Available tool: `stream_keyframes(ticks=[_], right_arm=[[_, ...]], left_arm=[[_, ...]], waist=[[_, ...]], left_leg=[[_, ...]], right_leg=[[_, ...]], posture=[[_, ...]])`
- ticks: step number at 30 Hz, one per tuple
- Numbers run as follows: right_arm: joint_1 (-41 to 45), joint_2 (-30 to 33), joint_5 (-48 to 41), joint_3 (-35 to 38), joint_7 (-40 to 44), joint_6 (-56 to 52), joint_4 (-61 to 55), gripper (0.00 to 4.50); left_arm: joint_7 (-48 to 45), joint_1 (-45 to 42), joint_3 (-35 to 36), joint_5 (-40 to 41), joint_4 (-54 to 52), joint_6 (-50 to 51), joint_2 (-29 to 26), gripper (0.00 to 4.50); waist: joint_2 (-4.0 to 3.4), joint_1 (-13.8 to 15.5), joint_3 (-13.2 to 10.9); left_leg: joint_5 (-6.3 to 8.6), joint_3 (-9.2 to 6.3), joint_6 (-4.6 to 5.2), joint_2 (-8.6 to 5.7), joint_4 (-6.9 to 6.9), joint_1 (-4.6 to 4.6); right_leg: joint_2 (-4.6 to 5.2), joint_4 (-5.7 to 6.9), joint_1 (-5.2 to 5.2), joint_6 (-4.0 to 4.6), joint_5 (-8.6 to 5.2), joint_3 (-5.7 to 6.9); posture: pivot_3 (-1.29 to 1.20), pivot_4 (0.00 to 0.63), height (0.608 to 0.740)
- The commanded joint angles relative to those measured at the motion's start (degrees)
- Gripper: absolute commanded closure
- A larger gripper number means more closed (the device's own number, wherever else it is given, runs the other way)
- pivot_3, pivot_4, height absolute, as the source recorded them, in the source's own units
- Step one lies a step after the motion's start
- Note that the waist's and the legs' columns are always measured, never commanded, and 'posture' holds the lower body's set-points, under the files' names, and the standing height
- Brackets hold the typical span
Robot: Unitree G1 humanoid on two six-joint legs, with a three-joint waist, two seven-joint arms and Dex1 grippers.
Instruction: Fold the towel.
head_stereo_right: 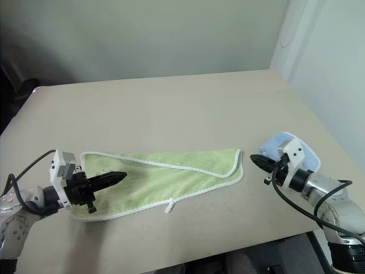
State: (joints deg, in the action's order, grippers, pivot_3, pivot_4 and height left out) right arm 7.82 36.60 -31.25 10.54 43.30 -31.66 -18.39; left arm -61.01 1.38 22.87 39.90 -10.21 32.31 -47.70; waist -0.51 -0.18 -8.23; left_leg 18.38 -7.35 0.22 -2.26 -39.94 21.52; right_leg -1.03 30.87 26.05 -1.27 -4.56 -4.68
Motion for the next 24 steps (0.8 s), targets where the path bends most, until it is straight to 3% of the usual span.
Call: stream_keyframes(ticks=[1, 24], right_arm=[[0.1, 0.06, -0.61, 0.68, -0.65, 0.14, -2.59, 4.46], [-0.09, -2.12, -0.38, -3.84, -0.71, -0.71, -3.98, 4.46]], left_arm=[[-0.06, 0.13, 0.91, 0.89, -1.64, 0.16, -0.31, 4.5], [1.77, 3.05, 1.79, -0.34, -3.43, -1.44, 1.7, 4.5]], waist=[[0.0, 0.0, 0.0], [0.02, -0.09, 0.01]], left_leg=[[0.0, 0.0, 0.0, 0.0, 0.0, 0.0], [0.01, 0.0, -0.01, 0.0, 0.0, 0.02]], right_leg=[[0.0, 0.0, 0.0, 0.0, 0.0, 0.0], [0.0, 0.0, 0.01, 0.0, 0.0, 0.0]], posture=[[0.0, 0.15, 0.74], [0.0, 0.15, 0.74]])
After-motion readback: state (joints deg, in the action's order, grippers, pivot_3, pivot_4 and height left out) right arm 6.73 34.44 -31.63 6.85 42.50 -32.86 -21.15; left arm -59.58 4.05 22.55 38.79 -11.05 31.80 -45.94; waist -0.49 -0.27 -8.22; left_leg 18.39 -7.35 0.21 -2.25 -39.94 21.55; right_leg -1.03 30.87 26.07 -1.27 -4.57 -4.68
